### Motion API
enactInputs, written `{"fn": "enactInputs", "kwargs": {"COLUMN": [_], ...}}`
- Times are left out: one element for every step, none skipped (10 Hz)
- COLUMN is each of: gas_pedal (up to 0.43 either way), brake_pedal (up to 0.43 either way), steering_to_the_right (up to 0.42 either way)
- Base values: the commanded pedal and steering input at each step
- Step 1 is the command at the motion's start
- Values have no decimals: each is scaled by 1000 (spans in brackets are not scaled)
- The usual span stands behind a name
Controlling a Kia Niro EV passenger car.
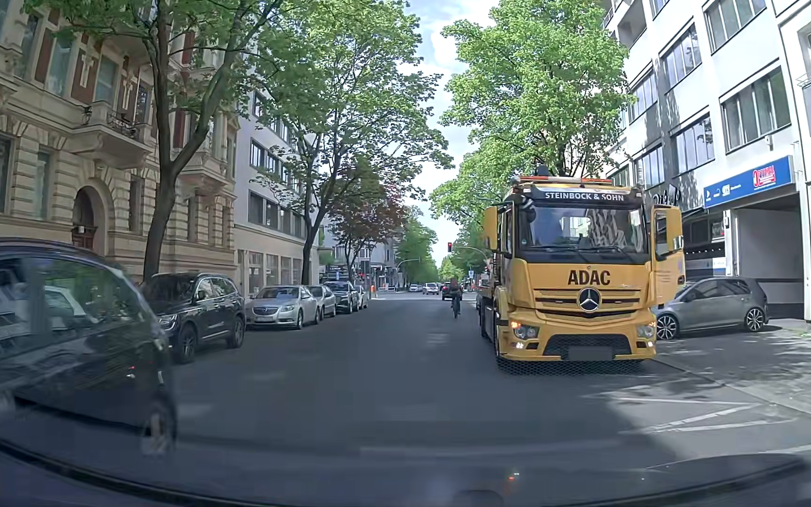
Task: Follow the waypoints while adhering to traffic rules and regulations
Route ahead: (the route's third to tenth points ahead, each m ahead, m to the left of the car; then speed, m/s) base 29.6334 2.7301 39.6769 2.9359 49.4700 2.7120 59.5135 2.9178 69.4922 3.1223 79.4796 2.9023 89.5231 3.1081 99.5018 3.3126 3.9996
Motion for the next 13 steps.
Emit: {"fn": "enactInputs", "kwargs": {"gas_pedal": [197,197,197,197,197,197,197,197,197,197,197,197,197], "brake_pedal": [18,18,18,18,18,18,18,18,18,18,18,18,18], "steering_to_the_right": [-103,-100,-91,-81,-73,-64,-48,-31,-18,4,25,36,45]}}
